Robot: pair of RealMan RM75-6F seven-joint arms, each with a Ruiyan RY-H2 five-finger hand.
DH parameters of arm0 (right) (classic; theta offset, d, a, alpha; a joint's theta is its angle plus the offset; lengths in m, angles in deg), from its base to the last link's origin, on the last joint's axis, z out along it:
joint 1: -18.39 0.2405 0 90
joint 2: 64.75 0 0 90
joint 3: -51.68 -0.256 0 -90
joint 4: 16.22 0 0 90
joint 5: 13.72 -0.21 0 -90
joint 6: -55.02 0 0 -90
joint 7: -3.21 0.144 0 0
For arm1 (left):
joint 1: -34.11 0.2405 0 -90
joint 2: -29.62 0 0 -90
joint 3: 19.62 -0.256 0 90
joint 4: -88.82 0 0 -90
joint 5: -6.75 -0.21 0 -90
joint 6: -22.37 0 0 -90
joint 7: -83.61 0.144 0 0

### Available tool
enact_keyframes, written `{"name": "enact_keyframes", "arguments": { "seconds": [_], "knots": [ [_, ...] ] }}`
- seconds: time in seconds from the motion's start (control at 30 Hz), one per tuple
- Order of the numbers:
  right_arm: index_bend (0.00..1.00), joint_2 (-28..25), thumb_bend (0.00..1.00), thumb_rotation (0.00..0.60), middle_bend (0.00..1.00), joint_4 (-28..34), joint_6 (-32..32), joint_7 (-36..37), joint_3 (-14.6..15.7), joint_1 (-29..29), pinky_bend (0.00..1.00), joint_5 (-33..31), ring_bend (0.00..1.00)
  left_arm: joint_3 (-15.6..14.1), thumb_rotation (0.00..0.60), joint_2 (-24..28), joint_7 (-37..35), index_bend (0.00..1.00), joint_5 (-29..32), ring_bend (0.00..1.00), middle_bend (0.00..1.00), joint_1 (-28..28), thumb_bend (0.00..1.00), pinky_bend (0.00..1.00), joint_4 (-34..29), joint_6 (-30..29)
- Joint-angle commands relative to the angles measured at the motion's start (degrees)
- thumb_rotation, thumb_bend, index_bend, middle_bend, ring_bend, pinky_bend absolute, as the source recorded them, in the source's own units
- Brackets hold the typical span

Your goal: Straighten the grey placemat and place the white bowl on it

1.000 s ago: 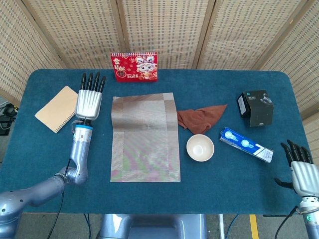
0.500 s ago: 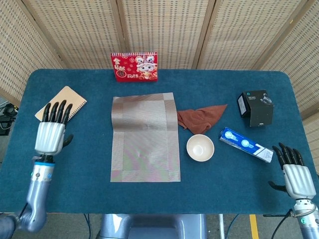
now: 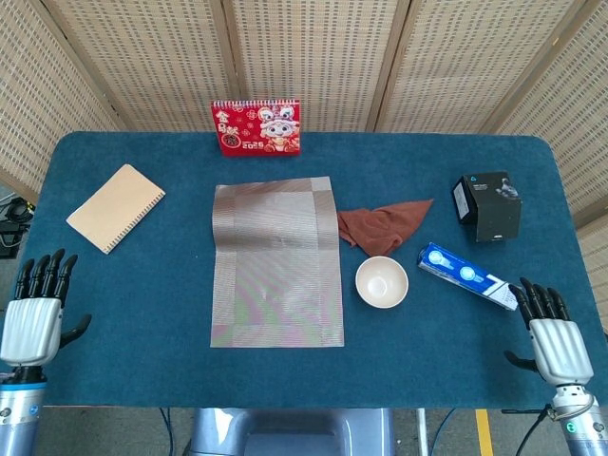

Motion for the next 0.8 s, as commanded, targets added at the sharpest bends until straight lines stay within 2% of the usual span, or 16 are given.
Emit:
{"name": "enact_keyframes", "arguments": {
  "seconds": [0.03,0.4,0.6,0.8],
  "knots": [
    [0.12,0.72,0.08,0.6,0.0,-0.5,-0.08,-0.68,0.43,0.09,0.0,0.82,0.0,0.25,0.6,0.41,-0.96,0.01,-0.56,0.0,0.0,0.66,0.19,0.0,-0.14,0.41],
    [0.33,4.79,0.09,0.6,0.0,-3.85,-1.49,-0.9,1.39,0.84,0.0,5.37,0.0,1.61,0.6,1.32,-1.76,0.01,-1.59,0.0,0.0,1.61,0.19,0.0,-0.55,2.24],
    [0.38,8.46,0.13,0.6,0.0,-5.02,3.31,-3.22,0.22,3.8,0.0,3.69,0.0,2.61,0.6,1.7,-2.65,0.01,-1.42,0.0,0.0,1.98,0.19,0.0,-0.6,2.89],
    [0.39,13.59,0.16,0.6,0.0,-6.1,8.48,-7.28,-2.55,8.03,0.0,0.51,0.0,3.45,0.6,1.84,-3.28,0.01,-0.98,0.0,0.0,2.22,0.19,0.0,-0.3,4.27]
  ]
}}
